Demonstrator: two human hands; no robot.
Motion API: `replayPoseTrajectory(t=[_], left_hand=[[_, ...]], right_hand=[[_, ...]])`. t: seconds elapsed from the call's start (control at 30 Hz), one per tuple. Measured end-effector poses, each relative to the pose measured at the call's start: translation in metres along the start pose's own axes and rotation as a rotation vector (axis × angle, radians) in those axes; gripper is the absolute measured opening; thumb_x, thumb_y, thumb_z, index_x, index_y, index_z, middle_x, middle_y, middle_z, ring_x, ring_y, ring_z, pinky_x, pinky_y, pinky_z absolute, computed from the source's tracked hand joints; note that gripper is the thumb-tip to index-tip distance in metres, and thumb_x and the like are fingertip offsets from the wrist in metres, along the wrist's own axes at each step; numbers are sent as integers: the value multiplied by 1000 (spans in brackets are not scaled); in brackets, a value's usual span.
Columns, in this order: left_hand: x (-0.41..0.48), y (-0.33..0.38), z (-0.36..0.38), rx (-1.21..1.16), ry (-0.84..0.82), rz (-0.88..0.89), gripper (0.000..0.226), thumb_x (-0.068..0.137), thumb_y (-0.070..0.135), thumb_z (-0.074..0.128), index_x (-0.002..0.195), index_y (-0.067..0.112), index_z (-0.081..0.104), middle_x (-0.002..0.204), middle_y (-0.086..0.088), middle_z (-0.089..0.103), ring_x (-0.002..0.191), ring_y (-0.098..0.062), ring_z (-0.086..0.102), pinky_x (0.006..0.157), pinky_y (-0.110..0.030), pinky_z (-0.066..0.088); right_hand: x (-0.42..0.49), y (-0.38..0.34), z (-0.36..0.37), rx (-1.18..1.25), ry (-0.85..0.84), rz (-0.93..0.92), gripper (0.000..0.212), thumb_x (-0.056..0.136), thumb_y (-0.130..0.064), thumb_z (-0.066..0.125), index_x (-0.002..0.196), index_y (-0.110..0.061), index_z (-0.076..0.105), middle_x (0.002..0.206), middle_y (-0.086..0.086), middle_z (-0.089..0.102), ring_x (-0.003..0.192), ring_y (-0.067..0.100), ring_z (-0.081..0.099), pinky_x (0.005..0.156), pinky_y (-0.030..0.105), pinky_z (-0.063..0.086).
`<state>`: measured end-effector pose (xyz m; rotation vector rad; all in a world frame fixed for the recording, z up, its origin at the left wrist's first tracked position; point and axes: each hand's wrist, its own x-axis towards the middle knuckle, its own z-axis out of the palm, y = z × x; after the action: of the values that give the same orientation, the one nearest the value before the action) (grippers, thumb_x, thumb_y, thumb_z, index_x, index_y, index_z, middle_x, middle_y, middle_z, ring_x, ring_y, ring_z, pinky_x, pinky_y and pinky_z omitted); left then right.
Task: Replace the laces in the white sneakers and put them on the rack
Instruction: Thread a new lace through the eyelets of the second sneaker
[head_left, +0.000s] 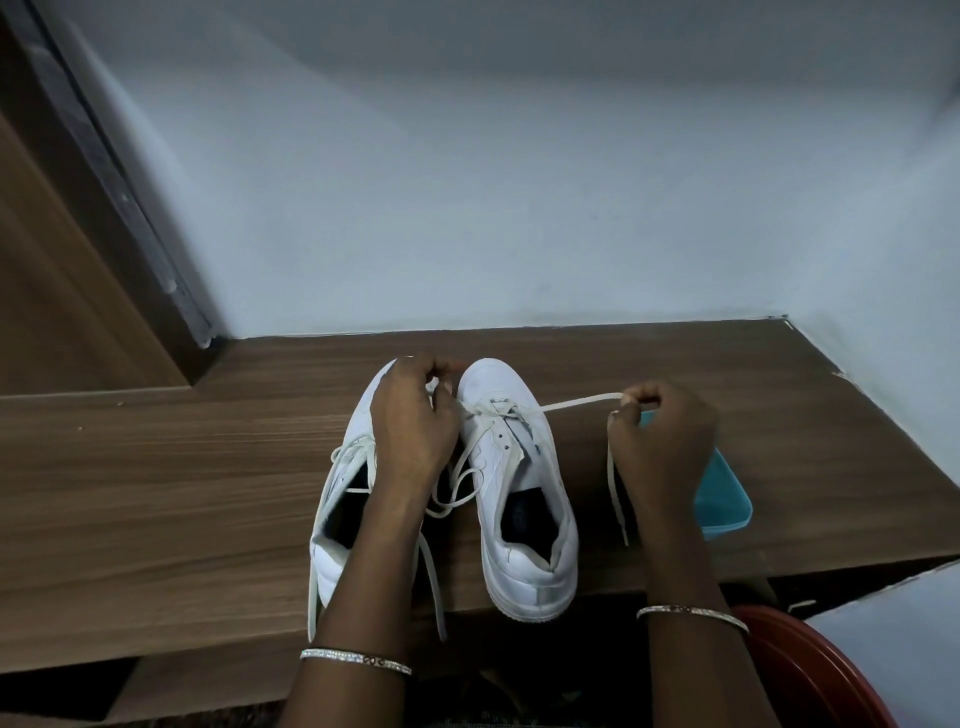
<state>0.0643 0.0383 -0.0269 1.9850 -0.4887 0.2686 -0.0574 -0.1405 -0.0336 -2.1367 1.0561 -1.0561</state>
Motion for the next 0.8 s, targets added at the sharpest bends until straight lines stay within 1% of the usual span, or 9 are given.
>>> replayPoseTrajectory(t=[0.07, 0.13, 0.23, 0.3, 0.37, 0.5, 0.57, 0.67, 0.8], left_hand=[[-1, 1, 1, 27, -33, -2, 23, 86, 5, 55, 98, 14, 72, 98, 3, 71, 97, -20, 64, 87, -41, 50], [-1, 3, 1, 44, -48, 7, 24, 86, 0, 56, 95, 16, 72, 95, 6, 70, 96, -19, 64, 87, -40, 50], [-2, 6, 0, 70, -51, 39, 24, 85, -4, 57, 91, 15, 71, 86, 13, 61, 93, -20, 64, 85, -36, 48], [-1, 4, 0, 83, -76, 42, 28, 83, -4, 56, 89, 18, 71, 87, 12, 64, 91, -20, 63, 88, -41, 48], [-1, 2, 1, 90, -104, 32, 34, 78, -5, 56, 89, 23, 69, 91, 9, 69, 90, -17, 63, 93, -49, 46], [-1, 1, 2, 78, -128, 17, 33, 73, -2, 64, 92, 25, 70, 94, 7, 69, 90, -16, 61, 94, -49, 45], [0, 0, 3, 110, -163, 19, 29, 73, 7, 70, 95, 27, 70, 95, 8, 69, 92, -16, 61, 98, -53, 42], [-1, -1, 5, 276, -219, 25, 17, 78, 21, 72, 93, 28, 67, 94, 8, 65, 97, -20, 60, 111, -58, 26], [-4, 1, 5, 396, -175, 58, 6, 80, 15, 65, 83, 19, 62, 87, 0, 64, 89, -29, 61, 111, -56, 26]], right_hand=[[-1, -3, 4, -14, -43, -62, 22, 70, -14, 60, 89, -21, 68, 93, -2, 70, 93, 28, 61, 88, 44, 46], [-5, -11, 12, -24, -203, -182, 28, 70, -24, 57, 95, -29, 70, 99, -8, 69, 102, 25, 59, 90, 46, 45], [-11, -18, 27, -135, -440, -335, 23, 81, -41, 61, 101, -37, 73, 105, -16, 69, 117, 15, 54, 100, 43, 34], [-12, -18, 32, -174, -481, -353, 17, 88, -42, 61, 99, -40, 74, 103, -18, 69, 118, 9, 51, 100, 41, 27], [-13, -18, 33, -175, -470, -346, 14, 90, -41, 60, 93, -38, 74, 97, -19, 69, 112, 8, 54, 96, 40, 24], [-10, -17, 27, -163, -349, -229, 6, 87, -30, 66, 87, -29, 71, 89, -14, 69, 103, 16, 57, 90, 37, 25], [-6, -11, 21, -122, -255, -140, 4, 83, -25, 65, 82, -27, 69, 85, -11, 68, 99, 20, 60, 91, 39, 33], [1, -5, 11, -67, -171, -31, 5, 79, -24, 64, 75, -26, 65, 80, -10, 68, 93, 22, 63, 93, 45, 41], [-1, -7, 9, -58, -136, -54, 5, 74, -20, 63, 74, -25, 64, 82, -8, 67, 91, 24, 63, 90, 45, 43]])
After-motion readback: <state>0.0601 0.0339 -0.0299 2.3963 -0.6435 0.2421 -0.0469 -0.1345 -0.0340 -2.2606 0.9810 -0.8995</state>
